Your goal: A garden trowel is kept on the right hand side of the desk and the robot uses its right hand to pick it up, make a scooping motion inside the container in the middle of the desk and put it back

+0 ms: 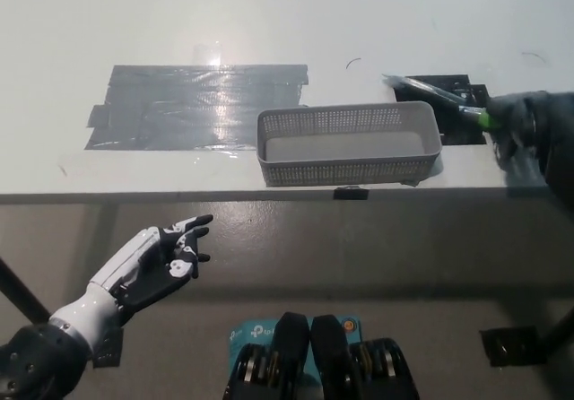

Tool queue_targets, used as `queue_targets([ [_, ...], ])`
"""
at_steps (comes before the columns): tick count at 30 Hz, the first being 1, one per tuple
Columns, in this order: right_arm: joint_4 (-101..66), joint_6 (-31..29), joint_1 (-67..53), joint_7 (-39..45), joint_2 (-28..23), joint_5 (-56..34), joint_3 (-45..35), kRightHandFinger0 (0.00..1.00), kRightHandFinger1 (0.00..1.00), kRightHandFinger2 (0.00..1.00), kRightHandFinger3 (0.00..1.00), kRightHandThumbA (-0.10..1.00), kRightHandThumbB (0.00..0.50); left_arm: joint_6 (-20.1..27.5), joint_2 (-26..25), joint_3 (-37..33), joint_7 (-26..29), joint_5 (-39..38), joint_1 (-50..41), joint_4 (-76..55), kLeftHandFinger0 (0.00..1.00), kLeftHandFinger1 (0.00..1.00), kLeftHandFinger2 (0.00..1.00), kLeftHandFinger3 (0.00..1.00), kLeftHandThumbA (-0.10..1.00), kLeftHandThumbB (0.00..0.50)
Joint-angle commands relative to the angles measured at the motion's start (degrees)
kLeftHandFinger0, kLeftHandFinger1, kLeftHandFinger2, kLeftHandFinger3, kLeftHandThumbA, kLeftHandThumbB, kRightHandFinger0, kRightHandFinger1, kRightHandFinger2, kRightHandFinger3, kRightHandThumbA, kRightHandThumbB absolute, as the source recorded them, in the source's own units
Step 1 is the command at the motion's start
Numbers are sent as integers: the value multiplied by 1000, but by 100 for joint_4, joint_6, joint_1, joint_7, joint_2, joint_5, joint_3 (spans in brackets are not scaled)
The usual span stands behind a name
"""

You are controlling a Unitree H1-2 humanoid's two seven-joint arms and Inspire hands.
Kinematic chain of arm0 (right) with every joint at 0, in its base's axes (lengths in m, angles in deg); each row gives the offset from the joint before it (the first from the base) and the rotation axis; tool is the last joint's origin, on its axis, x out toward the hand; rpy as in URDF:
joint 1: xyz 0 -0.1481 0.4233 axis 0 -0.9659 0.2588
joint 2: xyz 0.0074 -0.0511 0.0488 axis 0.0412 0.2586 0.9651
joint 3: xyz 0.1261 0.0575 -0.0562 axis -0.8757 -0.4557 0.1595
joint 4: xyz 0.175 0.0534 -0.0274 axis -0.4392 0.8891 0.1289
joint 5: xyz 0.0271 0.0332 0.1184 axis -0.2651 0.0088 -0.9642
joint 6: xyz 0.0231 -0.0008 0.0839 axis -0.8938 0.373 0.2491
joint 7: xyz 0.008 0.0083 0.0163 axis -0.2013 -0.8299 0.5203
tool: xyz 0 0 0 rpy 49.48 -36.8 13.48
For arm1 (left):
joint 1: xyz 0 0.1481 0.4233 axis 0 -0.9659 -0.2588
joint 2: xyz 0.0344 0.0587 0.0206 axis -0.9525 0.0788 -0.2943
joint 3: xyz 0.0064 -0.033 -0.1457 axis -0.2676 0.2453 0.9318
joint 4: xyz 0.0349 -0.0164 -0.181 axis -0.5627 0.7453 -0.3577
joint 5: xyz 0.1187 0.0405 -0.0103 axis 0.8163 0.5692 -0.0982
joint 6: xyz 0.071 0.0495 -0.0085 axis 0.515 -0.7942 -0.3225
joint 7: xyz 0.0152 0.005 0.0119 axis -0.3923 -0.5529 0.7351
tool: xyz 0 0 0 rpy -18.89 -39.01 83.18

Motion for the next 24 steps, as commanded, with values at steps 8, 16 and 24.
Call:
queue_targets([
  [8,-413,606,-1314,-684,-420,610,-113,0,106,227,1000,-82,49,321,-311,-106,-312,206,189,-352,1000,1000,1000,1000,922,215],
  [16,-574,546,-1789,-1564,-433,604,-663,0,213,355,940,306,0,389,-365,-146,-397,303,164,-405,1000,1000,1000,1000,983,186],
  [24,-452,22,-2408,-3128,-167,196,-1820,0,170,341,700,384,0,431,-426,-178,-511,385,80,-440,1000,1000,1000,1000,944,135],
])
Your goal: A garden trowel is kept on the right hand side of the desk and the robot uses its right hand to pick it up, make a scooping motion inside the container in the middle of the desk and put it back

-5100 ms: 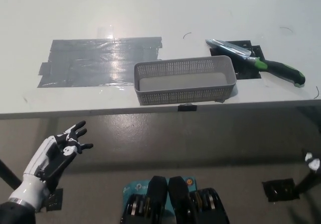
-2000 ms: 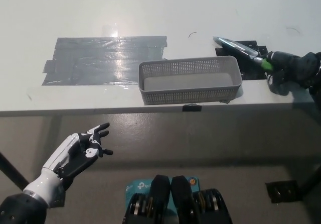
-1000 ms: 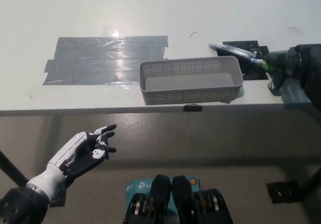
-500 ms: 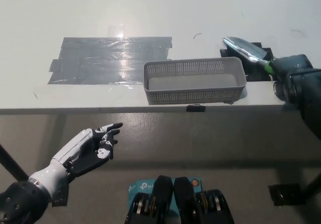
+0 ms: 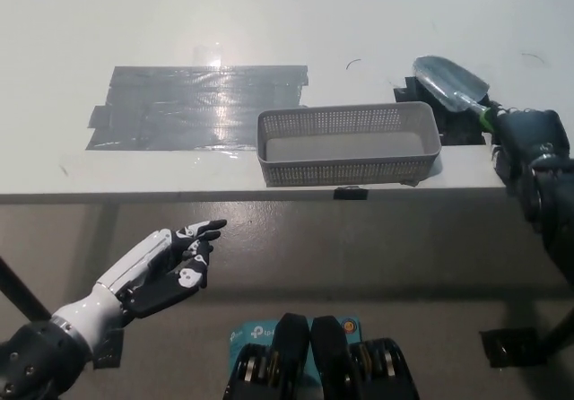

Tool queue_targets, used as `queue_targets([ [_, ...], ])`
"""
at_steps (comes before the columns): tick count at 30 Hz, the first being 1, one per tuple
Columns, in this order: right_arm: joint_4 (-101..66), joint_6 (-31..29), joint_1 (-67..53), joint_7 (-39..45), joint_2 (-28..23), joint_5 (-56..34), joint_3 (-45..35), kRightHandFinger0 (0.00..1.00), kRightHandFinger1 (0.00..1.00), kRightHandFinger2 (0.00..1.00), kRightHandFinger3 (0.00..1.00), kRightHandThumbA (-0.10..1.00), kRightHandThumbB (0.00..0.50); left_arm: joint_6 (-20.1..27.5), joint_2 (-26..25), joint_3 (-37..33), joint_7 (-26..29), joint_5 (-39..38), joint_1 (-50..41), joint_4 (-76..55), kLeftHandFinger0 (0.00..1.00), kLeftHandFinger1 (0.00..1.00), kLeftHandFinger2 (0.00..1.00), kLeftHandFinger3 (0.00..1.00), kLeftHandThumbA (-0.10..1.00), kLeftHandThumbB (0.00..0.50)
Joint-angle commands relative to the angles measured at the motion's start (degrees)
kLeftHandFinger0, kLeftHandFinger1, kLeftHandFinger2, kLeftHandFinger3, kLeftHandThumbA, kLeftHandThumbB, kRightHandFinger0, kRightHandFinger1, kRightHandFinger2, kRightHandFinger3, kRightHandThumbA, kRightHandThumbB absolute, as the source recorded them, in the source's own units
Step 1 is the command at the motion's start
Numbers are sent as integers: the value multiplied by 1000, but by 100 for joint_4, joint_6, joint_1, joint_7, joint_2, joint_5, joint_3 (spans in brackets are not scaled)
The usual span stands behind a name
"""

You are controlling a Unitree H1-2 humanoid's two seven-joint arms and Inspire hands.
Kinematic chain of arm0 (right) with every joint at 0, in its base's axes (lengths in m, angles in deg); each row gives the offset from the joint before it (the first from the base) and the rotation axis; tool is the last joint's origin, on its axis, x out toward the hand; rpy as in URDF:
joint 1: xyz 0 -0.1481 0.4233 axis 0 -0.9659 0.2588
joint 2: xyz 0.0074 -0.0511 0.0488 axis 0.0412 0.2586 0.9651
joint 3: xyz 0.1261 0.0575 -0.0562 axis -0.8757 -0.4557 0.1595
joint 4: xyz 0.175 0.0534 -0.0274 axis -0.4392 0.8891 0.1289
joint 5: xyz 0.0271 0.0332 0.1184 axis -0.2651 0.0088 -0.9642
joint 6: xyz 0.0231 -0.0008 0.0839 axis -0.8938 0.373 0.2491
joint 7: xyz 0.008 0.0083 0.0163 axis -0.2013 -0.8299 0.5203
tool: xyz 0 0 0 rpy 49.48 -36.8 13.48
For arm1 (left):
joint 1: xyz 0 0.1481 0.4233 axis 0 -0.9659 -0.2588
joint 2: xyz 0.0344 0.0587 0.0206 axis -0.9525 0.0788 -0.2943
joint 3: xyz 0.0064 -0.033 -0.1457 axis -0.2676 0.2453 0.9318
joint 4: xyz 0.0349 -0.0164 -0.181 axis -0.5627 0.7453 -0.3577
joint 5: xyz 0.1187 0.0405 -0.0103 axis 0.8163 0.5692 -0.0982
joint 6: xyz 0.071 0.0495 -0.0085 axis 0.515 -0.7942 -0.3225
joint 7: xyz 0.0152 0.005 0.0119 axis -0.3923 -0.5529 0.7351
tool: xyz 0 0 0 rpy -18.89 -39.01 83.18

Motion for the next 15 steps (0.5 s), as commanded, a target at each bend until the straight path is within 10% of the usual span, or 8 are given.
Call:
queue_targets([
  [1,551,-161,-916,-695,-109,-410,-508,0,134,326,671,256,0,226,-253,-24,-152,146,38,-261,1000,1000,1000,1000,938,127],
  [4,370,-319,-1070,-1031,-3,-531,-937,1,160,296,495,1,0,202,-276,-29,-169,150,-15,-297,1000,1000,1000,1000,932,157],
  [8,334,-582,-1177,-1310,93,-670,-1350,0,123,253,796,74,0,192,-309,-44,-236,143,-60,-296,1000,1000,1000,1000,917,154],
  [10,192,-683,-1200,-1277,39,-657,-1403,7,102,230,919,-63,0,204,-326,-48,-290,120,-46,-260,1000,1000,1000,1000,896,138],
  [15,191,-939,-1171,-1475,-54,-560,-1388,0,0,29,764,-100,0,76,-336,-23,-309,104,-112,-317,1000,1000,1000,1000,894,126],
])
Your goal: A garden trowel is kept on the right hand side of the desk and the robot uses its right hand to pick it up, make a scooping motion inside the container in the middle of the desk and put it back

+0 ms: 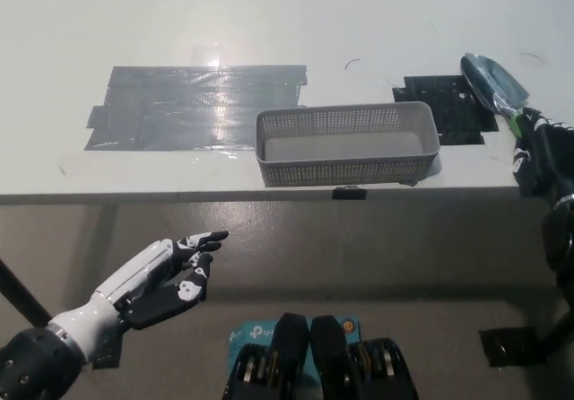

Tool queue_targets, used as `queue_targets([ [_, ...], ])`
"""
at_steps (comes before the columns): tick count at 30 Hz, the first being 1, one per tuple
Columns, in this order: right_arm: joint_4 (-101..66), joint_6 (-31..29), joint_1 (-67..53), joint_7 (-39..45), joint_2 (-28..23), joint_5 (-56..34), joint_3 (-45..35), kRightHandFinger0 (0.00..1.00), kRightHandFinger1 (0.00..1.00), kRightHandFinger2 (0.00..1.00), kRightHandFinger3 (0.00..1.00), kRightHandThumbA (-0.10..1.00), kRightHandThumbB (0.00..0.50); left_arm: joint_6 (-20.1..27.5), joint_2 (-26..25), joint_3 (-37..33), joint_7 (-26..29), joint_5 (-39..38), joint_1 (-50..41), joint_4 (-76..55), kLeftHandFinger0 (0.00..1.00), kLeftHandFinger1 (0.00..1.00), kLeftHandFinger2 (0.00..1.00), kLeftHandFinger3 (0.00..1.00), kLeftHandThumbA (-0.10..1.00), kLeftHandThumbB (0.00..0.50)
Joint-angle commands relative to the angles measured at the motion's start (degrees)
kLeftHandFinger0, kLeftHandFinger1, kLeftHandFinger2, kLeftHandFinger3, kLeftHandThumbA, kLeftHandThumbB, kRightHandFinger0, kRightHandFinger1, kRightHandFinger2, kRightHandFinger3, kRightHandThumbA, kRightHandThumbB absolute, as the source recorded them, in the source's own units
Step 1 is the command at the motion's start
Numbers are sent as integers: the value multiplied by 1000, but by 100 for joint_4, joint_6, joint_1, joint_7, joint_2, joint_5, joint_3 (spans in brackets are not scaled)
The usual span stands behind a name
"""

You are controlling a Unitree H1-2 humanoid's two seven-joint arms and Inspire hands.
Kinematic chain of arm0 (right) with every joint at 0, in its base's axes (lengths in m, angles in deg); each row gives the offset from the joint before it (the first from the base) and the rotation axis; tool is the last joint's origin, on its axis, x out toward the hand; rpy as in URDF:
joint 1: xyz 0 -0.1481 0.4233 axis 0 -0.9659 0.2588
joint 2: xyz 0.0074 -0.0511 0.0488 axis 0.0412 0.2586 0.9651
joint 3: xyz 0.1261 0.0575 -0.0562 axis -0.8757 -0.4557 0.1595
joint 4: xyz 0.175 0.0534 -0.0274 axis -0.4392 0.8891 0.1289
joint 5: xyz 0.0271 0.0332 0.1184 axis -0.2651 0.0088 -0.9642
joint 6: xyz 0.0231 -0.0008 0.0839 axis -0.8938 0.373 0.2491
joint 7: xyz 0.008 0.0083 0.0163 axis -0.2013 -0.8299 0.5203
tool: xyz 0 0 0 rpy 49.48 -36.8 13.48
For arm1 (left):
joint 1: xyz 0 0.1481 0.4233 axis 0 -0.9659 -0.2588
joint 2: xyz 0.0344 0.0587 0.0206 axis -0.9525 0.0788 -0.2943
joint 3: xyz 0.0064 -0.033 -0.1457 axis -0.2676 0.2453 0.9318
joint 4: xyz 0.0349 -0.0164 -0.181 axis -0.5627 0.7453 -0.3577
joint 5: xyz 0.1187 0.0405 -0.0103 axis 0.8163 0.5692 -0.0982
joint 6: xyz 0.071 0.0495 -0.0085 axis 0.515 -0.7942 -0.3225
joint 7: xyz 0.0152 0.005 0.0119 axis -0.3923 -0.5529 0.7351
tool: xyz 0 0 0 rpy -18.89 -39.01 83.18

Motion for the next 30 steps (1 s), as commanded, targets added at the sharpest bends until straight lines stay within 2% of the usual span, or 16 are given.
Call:
queue_targets([
  [1,196,-119,-466,136,-207,-118,26,0,0,1,752,-100,0,44,-204,23,-136,-1,-11,-180,1000,1000,1000,1000,898,122],
  [4,21,-114,-458,185,-308,-84,36,0,57,68,630,-100,0,9,-214,-5,-153,45,-12,-201,1000,1000,1000,1000,895,111],
  [7,-132,-174,-432,91,-388,-53,20,0,0,0,631,-100,1,-47,-219,-16,-202,22,18,-201,1000,1000,1000,1000,872,106],
  [8,-160,-229,-417,13,-420,-12,36,0,0,0,569,-100,0,-15,-228,-20,-216,28,26,-190,1000,1000,1000,1000,871,97],
  [9,-191,-237,-404,25,-442,-8,37,0,0,10,394,-100,0,-52,-232,-18,-226,16,36,-190,1000,1000,1000,1000,871,93],
  [12,-301,-183,-319,103,-535,79,96,0,102,353,116,-100,0,-73,-247,-33,-220,72,39,-205,1000,1000,1000,1000,890,125],
  [14,-366,-327,-286,3,-616,110,129,0,181,488,140,-100,0,-47,-256,-41,-219,91,37,-191,1000,1000,1000,1000,891,128],
  [15,-424,-430,-233,-87,-690,106,98,0,154,442,202,-100,0,-51,-251,-37,-221,76,33,-186,1000,1000,1000,1000,883,128],
  [17,-458,-509,-181,-73,-739,77,76,0,98,368,142,-100,0,-61,-265,-43,-228,84,39,-187,1000,1000,1000,1000,890,145],
  [18,-445,-623,-67,-133,-827,101,72,2,107,351,612,-100,3,-71,-274,-60,-229,110,45,-184,1000,1000,1000,1000,886,149],
  [19,-441,-629,-71,-137,-825,100,67,0,38,259,631,-100,0,-73,-277,-62,-233,111,51,-181,1000,1000,1000,1000,886,148],
  [20,-495,-723,19,-76,-913,120,89,0,3,218,398,-100,0,-65,-292,-72,-242,123,55,-170,1000,1000,1000,1000,888,155],
  [22,-371,-1057,221,-183,-1049,189,160,0,26,276,167,-100,0,-82,-292,-73,-240,137,54,-166,1000,1000,1000,1000,900,187],
  [24,-375,-1154,357,-325,-1121,221,143,0,102,431,202,-100,0,-99,-305,-93,-256,171,75,-156,1000,1000,1000,1000,908,182],
  [26,-416,-1148,445,-209,-1162,176,112,0,188,549,333,-100,0,-83,-297,-91,-257,167,64,-148,1000,1000,1000,1000,901,180],
  [30,-456,-1239,649,-221,-1259,162,66,0,219,534,373,-100,0,-55,-295,-116,-278,168,29,-127,1000,1000,1000,1000,896,183],
])
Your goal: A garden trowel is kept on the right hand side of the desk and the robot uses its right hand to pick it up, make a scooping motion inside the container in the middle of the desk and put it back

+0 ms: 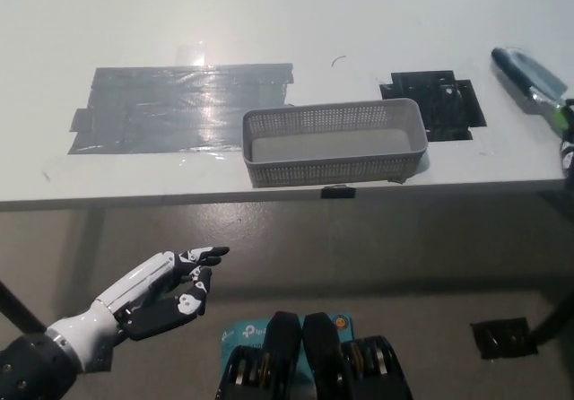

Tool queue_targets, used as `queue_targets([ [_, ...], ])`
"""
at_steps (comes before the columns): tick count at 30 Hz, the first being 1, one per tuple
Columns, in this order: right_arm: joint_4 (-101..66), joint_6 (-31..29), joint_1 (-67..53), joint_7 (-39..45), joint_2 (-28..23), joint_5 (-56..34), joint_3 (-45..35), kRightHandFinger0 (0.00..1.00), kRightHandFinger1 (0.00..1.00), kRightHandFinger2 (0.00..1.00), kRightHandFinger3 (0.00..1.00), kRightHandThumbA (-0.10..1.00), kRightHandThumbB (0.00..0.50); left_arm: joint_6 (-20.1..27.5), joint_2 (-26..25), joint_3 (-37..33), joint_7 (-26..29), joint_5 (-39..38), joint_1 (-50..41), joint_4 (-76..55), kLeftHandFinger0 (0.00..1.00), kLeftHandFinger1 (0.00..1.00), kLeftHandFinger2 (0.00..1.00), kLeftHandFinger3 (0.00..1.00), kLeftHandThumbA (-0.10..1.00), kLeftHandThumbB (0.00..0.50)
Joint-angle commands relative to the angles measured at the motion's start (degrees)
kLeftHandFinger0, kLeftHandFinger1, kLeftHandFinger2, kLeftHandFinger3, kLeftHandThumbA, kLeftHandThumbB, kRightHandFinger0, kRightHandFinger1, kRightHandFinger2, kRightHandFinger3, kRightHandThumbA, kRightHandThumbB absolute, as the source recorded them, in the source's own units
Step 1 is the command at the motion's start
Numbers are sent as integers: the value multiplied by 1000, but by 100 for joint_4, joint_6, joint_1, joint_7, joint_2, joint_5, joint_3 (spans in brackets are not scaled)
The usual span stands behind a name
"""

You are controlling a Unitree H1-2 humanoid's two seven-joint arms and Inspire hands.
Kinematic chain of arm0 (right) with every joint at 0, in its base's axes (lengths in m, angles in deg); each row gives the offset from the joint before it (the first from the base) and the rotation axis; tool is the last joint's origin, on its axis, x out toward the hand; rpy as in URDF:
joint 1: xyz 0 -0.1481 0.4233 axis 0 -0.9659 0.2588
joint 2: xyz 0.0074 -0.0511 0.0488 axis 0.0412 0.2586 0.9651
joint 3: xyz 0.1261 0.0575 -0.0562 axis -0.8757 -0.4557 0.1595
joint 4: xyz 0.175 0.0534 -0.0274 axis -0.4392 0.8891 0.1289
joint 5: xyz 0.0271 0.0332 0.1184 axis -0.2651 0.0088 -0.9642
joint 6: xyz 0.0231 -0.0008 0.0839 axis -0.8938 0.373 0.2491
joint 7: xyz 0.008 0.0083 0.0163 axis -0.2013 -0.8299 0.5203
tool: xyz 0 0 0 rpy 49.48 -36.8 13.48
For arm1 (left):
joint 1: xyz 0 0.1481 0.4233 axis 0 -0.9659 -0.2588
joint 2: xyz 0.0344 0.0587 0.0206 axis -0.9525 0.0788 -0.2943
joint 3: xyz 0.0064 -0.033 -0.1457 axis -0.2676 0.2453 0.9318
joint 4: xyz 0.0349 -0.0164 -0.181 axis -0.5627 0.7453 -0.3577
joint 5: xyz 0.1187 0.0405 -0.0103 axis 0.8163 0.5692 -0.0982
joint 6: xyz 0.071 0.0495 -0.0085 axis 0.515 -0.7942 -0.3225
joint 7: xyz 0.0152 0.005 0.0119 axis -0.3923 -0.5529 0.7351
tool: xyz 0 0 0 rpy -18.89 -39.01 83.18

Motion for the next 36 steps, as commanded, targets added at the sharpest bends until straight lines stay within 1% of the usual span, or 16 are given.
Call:
queue_targets([
  [1,-125,-325,573,-140,-283,76,-67,0,218,531,374,-100,0,30,-169,3,-78,61,37,-110,1000,1000,1000,1000,895,183],
  [7,-20,-503,794,-334,-328,206,-1,0,249,535,418,-100,0,-24,-193,1,-111,70,20,-110,1000,1000,1000,1000,856,174],
  [9,-206,-631,783,-312,-353,210,-7,0,207,492,420,-100,0,-32,-189,-15,-126,74,46,-75,1000,1000,1000,1000,842,177],
  [13,-544,-847,701,-117,-409,159,-59,0,153,441,282,-100,0,13,-200,-49,-149,130,67,-41,1000,1000,1000,1000,842,179],
  [15,-826,-918,648,56,-434,108,-81,25,246,472,247,-100,1,11,-212,-67,-144,193,84,-31,1000,1000,1000,1000,845,186],
  [19,-1768,-1002,325,554,-469,-206,-280,0,156,433,259,-100,19,33,-186,-57,-161,171,88,16,1000,1000,1000,1000,834,184],
  [22,-2209,-1122,106,788,-496,-340,-363,0,163,472,264,-100,0,-23,-191,-58,-153,188,44,-17,1000,1000,1000,1000,817,179],
  [24,-2746,-1230,-92,879,-562,-320,-380,0,103,319,202,-100,25,-34,-183,-37,-176,123,20,-2,1000,1000,1000,1000,774,150],
  [26,-3088,-1183,-218,1043,-617,-306,-406,0,70,265,193,-100,24,-15,-198,-47,-173,156,15,20,1000,1000,1000,1000,775,154],
  [28,-3349,-1255,-345,1238,-696,-428,-477,0,124,368,222,-100,31,-30,-213,-68,-173,192,25,23,1000,1000,1000,1000,790,167],
  [30,-3453,-1302,-389,1322,-734,-440,-525,0,170,484,295,-100,72,-25,-235,-65,-189,195,48,46,1000,1000,1000,1000,797,165],
  [31,-3618,-1367,-482,1361,-842,-412,-572,0,171,485,336,-100,117,32,-236,-65,-214,169,52,76,1000,1000,1000,1000,790,147],
  [32,-3642,-1382,-497,1387,-846,-403,-597,0,177,494,353,-100,129,39,-238,-66,-215,165,53,79,1000,1000,1000,1000,782,147],
  [33,-3689,-1743,-580,1311,-1027,-438,-629,0,183,532,387,-100,146,103,-236,-71,-206,184,54,116,1000,1000,1000,1000,769,149],
  [35,-3732,-1863,-651,1375,-1173,-472,-686,0,212,567,407,-100,144,145,-242,-78,-210,186,55,132,1000,1000,1000,1000,765,149],
  [36,-3729,-1897,-673,1406,-1200,-495,-714,0,227,572,422,-100,150,114,-285,-84,-196,244,57,112,1000,1000,1000,1000,786,176],
])
